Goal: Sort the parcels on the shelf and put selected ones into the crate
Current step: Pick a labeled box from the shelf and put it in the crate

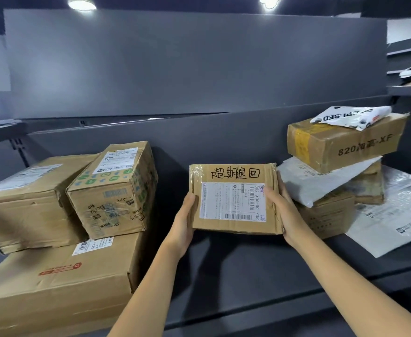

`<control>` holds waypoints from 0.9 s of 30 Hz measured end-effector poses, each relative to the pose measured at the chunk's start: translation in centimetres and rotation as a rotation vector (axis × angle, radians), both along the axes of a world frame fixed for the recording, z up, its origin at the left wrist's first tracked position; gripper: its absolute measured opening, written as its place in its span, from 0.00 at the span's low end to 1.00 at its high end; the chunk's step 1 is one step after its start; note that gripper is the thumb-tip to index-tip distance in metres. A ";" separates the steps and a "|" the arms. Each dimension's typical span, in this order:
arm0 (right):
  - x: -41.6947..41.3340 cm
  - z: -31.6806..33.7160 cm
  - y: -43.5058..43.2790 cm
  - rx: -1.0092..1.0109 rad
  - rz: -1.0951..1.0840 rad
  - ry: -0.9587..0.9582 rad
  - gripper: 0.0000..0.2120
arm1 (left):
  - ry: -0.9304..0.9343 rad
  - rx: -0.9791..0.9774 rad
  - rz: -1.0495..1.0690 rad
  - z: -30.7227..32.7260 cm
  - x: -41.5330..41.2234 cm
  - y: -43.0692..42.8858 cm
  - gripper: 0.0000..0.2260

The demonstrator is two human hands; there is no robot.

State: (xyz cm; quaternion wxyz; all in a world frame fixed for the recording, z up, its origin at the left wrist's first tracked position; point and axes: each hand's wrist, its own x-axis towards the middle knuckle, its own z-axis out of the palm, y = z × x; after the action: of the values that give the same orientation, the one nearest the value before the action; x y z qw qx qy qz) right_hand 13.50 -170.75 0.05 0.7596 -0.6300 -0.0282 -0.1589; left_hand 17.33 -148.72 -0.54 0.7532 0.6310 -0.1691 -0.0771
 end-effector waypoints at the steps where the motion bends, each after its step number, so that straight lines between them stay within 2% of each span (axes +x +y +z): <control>1: 0.0 0.2 -0.2 -0.018 0.013 0.007 0.27 | -0.010 0.023 -0.015 -0.2 0.0 0.0 0.26; 2: -0.1 0.4 -0.3 -0.023 0.023 0.012 0.28 | -0.010 0.033 -0.033 -0.4 0.0 0.0 0.28; 4: 0.0 0.7 -0.8 -0.006 0.041 0.045 0.42 | -0.010 0.053 -0.056 -0.9 -0.1 0.1 0.29; 5: 0.0 0.9 -0.9 0.000 0.045 0.055 0.42 | -0.020 0.061 -0.065 -1.0 -0.2 0.0 0.29; 8: 0.3 1.3 -1.0 0.056 0.041 0.062 0.29 | -0.077 0.036 -0.048 -1.1 -0.8 -0.2 0.25; 12: 0.0 2.0 -0.4 0.111 0.038 0.084 0.24 | -0.187 0.040 -0.017 -0.1 -0.7 0.0 0.27; 16: 0.2 1.8 0.2 0.167 0.058 0.166 0.23 | -0.203 0.000 0.032 0.8 -0.6 0.1 0.28; 19: 0.6 1.7 0.4 0.192 0.029 0.298 0.23 | -0.120 -0.022 0.037 1.5 -0.7 0.1 0.25; 21: 0.6 1.8 0.4 0.183 0.004 0.365 0.22 | -0.045 -0.013 0.043 1.8 -1.2 0.0 0.21; 27: 0.3 2.0 1.1 0.068 -0.011 0.397 0.23 | 0.065 -0.121 0.081 0.4 -1.2 0.4 0.20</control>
State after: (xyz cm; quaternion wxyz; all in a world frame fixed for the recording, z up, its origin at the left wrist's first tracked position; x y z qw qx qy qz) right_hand 13.85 -169.64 2.03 0.7704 -0.6229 0.1310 -0.0367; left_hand 16.11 -148.33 -0.19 0.7976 0.5877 -0.1233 -0.0565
